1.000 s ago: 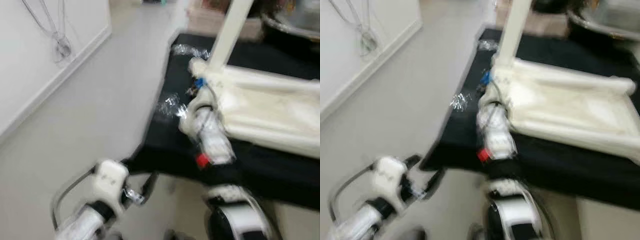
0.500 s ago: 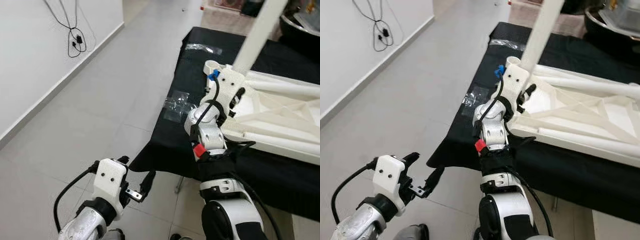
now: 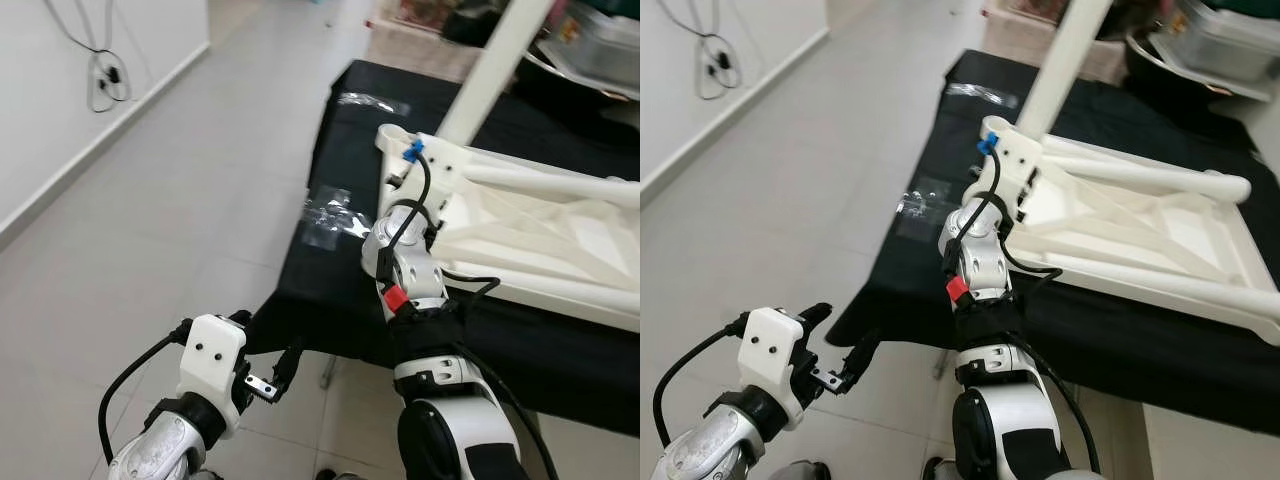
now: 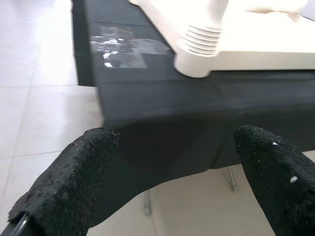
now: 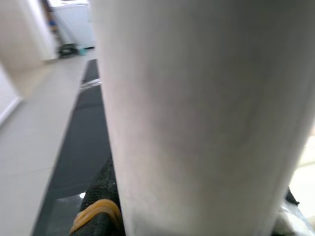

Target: Building children table

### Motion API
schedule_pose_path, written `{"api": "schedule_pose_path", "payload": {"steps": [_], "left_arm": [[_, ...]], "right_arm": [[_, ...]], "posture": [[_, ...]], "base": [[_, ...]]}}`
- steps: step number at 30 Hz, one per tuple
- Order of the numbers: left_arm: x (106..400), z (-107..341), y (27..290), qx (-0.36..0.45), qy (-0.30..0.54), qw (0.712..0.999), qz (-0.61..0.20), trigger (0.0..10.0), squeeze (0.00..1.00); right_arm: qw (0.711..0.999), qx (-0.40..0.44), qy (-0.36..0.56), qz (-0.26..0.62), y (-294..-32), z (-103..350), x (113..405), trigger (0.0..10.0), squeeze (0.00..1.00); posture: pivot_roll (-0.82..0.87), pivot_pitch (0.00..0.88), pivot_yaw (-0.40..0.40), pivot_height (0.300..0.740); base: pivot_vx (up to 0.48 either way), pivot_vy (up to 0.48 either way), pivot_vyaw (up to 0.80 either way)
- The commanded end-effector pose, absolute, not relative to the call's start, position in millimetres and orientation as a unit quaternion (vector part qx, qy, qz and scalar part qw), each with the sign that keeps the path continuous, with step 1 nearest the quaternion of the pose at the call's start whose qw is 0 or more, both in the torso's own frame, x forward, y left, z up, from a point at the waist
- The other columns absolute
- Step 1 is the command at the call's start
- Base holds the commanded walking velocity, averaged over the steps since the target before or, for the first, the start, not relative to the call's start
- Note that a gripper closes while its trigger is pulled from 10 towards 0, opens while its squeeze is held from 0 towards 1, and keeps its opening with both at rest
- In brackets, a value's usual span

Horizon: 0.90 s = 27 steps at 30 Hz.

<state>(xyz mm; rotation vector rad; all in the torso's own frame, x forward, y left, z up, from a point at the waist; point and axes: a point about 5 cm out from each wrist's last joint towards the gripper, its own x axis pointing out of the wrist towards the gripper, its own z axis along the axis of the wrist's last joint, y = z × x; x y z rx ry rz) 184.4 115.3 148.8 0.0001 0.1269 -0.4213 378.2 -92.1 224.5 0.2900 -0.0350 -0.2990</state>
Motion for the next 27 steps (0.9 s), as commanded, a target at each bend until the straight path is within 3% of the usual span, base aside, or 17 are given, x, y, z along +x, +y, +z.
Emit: {"api": "schedule_pose_path", "payload": {"steps": [1,7,9,11,13,15,18,21,24,25,26,27], "left_arm": [[183.1,146.1,112.8,-0.004,0.068,0.974,-0.215,10.0,0.0],[183.4,146.3,113.0,-0.003,0.068,0.974,-0.216,10.0,0.0],[183.9,146.6,113.0,-0.002,0.067,0.974,-0.216,10.0,0.0],[184.1,146.8,113.1,-0.001,0.066,0.974,-0.215,10.0,0.0],[184.1,146.8,113.1,-0.001,0.066,0.974,-0.215,10.0,0.0],[184.2,147.0,113.2,-0.001,0.065,0.975,-0.214,10.0,0.0],[184.2,147.1,113.3,0.0,0.065,0.975,-0.214,10.0,0.0],[184.1,147.3,113.1,0.001,0.065,0.975,-0.215,10.0,0.0],[184.1,147.2,113.2,0.002,0.065,0.975,-0.215,10.0,0.0],[183.5,147.2,113.4,0.002,0.065,0.975,-0.214,10.0,0.0],[183.5,147.2,113.4,0.002,0.065,0.975,-0.214,10.0,0.0],[183.1,147.2,113.6,0.002,0.065,0.975,-0.214,10.0,0.0]], "right_arm": [[0.973,0.193,0.079,-0.094,-71.2,176.9,369.6,10.0,0.0],[0.976,0.204,0.077,0.02,-81.3,172.7,376.2,10.0,0.0],[0.975,0.178,0.057,0.123,-83.9,176.2,379.9,10.0,0.0],[0.97,0.167,0.045,0.173,-84.6,179.8,380.8,10.0,0.0],[0.97,0.167,0.045,0.173,-84.6,179.8,380.8,10.0,0.0],[0.954,0.142,0.027,0.262,-83.1,187.3,380.9,10.0,0.0],[0.944,0.122,0.022,0.307,-81.3,190.6,380.2,10.0,0.0],[0.91,0.107,0.028,0.401,-78.9,195.4,378.3,10.0,0.0],[0.899,0.103,0.03,0.425,-78.5,195.8,377.3,10.0,0.0],[0.862,0.082,0.031,0.499,-76.5,195.9,370.2,10.0,0.0],[0.862,0.082,0.031,0.499,-76.5,195.9,370.2,10.0,0.0],[0.825,0.068,0.037,0.559,-75.5,195.4,363.3,10.0,0.0]], "posture": [[0.13,0.185,-0.114,0.74],[0.13,0.183,-0.113,0.74],[0.14,0.182,-0.113,0.74],[0.14,0.18,-0.113,0.74],[0.14,0.18,-0.113,0.74],[0.14,0.18,-0.113,0.74],[0.14,0.18,-0.113,0.74],[0.14,0.18,-0.116,0.74],[0.14,0.18,-0.116,0.74],[0.15,0.181,-0.123,0.74],[0.15,0.181,-0.123,0.74],[0.15,0.181,-0.123,0.74]], "base": [[0.0,0.0,0.0],[0.0,0.0,0.0],[0.0,0.0,0.0],[0.0,0.0,0.0],[0.0,0.0,0.0],[0.0,0.0,0.0],[0.0,0.0,0.0],[0.0,0.0,0.0],[0.0,0.0,0.0],[0.0,0.0,0.0],[0.0,0.0,0.0],[0.0,0.0,0.0]]}}
